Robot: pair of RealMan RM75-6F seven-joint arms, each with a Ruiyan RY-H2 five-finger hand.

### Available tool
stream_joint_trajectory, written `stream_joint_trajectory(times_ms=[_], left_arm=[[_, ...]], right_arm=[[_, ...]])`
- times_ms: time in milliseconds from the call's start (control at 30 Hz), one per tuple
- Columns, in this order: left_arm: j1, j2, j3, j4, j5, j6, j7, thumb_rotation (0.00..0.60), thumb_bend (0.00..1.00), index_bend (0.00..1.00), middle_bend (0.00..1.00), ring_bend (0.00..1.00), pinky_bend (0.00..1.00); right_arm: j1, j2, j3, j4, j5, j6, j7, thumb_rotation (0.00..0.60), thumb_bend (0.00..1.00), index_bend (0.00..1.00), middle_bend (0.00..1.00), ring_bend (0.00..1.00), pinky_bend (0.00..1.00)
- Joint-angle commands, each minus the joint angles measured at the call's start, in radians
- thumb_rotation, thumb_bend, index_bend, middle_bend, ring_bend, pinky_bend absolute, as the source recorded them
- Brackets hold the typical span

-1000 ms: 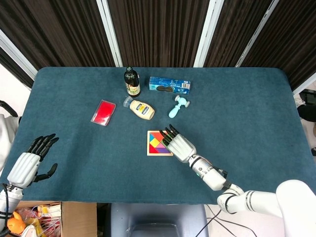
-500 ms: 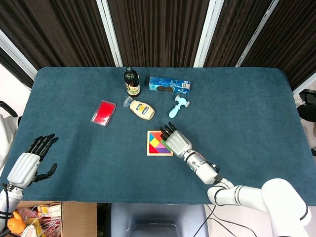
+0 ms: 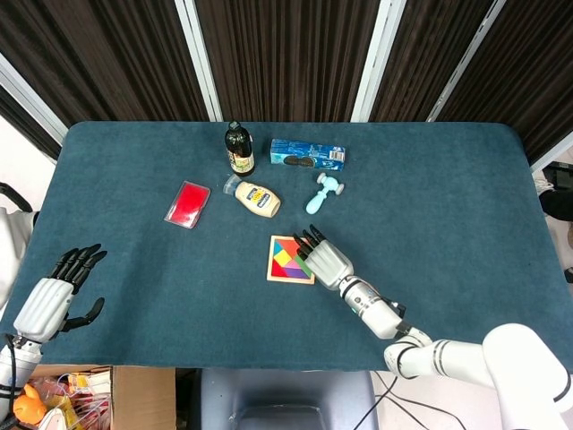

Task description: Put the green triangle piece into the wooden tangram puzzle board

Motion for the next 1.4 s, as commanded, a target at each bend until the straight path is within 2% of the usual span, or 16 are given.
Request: stream_joint_trajectory(times_ms=[33,500,800,967,1100,1167,1267,1400], left_arm=[[0.001,0.000,0.001,-0.001,0.000,0.000,0.001,0.600,0.46,0.00,0.00,0.00,0.04],[-0.005,0.001,-0.002,-0.002,-0.005,-0.012,0.001,0.600,0.46,0.00,0.00,0.00,0.04],[-0.002,0.002,0.000,-0.002,-0.002,-0.006,0.000,0.600,0.46,0.00,0.00,0.00,0.04],[0.000,0.002,0.000,-0.001,0.002,0.000,0.000,0.600,0.46,0.00,0.00,0.00,0.04],[0.002,0.001,-0.001,-0.006,0.005,0.009,0.006,0.600,0.46,0.00,0.00,0.00,0.04],[0.003,0.002,-0.002,-0.004,0.004,0.011,0.004,0.600,0.46,0.00,0.00,0.00,0.04],[0.001,0.001,-0.002,0.001,0.007,0.011,0.001,0.600,0.46,0.00,0.00,0.00,0.04],[0.006,-0.014,-0.005,0.008,0.013,0.027,0.028,0.600,0.46,0.00,0.00,0.00,0.03]], right_arm=[[-0.005,0.009,-0.008,-0.013,-0.007,0.007,0.000,0.600,0.50,0.31,0.00,0.00,0.00],[-0.007,0.011,-0.020,-0.025,-0.010,0.013,-0.007,0.600,0.50,0.30,0.00,0.00,0.00],[-0.011,0.016,-0.019,-0.035,-0.014,0.026,-0.005,0.600,0.50,0.27,0.00,0.00,0.00],[-0.025,0.043,-0.013,-0.078,-0.034,0.062,0.022,0.600,0.50,0.25,0.00,0.00,0.00],[-0.098,0.121,-0.020,-0.200,-0.084,0.179,0.105,0.600,0.50,0.19,0.00,0.00,0.00],[-0.169,0.184,-0.044,-0.291,-0.127,0.278,0.165,0.600,0.50,0.13,0.00,0.00,0.00],[-0.296,0.282,-0.109,-0.399,-0.197,0.442,0.236,0.600,0.47,0.03,0.00,0.00,0.00],[-0.489,0.396,-0.199,-0.499,-0.244,0.647,0.370,0.600,0.36,0.00,0.00,0.00,0.00]])
